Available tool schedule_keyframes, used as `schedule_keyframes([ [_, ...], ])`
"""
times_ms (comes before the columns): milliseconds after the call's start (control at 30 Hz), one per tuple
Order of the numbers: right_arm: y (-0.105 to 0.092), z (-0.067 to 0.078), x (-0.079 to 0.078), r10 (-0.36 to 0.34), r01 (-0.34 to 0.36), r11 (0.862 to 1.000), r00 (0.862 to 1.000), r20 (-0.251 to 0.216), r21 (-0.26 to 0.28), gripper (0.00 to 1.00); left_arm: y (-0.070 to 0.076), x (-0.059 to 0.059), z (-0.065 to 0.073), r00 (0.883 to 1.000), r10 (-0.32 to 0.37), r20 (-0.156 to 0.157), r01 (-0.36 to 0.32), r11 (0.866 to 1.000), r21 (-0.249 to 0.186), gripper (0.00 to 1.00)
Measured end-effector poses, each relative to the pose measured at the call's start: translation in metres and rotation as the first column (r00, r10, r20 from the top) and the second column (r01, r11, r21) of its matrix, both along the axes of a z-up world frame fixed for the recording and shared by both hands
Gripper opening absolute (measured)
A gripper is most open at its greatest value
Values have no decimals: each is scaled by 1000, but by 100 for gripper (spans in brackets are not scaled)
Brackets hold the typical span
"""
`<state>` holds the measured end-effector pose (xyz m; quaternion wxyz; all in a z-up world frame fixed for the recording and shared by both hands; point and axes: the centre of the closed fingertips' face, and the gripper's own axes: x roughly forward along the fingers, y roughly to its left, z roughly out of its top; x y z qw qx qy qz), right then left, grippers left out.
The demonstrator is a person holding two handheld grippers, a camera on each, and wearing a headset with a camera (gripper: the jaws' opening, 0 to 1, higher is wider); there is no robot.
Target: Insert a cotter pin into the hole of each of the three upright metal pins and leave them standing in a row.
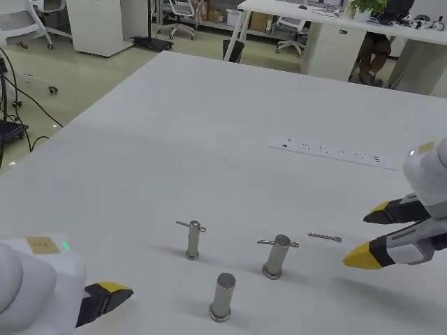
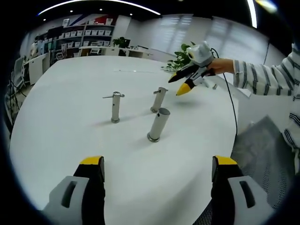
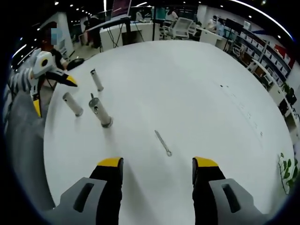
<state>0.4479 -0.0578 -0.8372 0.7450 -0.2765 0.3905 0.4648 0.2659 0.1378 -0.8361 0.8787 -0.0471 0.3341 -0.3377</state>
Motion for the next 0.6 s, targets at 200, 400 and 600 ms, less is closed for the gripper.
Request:
schedule_keyframes([
  [200,2,-9,9,29,-30,999,1000,-12,-43,57,0,2,1,1000,8,1,-8,1000,-10,94],
  [400,2,-14,14,80,-82,992,997,-25,-98,56,-1,3,2,1000,12,3,-12,1000,-22,93],
  [600,3,-17,14,138,-145,979,989,-59,-143,52,-5,3,4,1000,9,7,-8,999,-38,93],
])
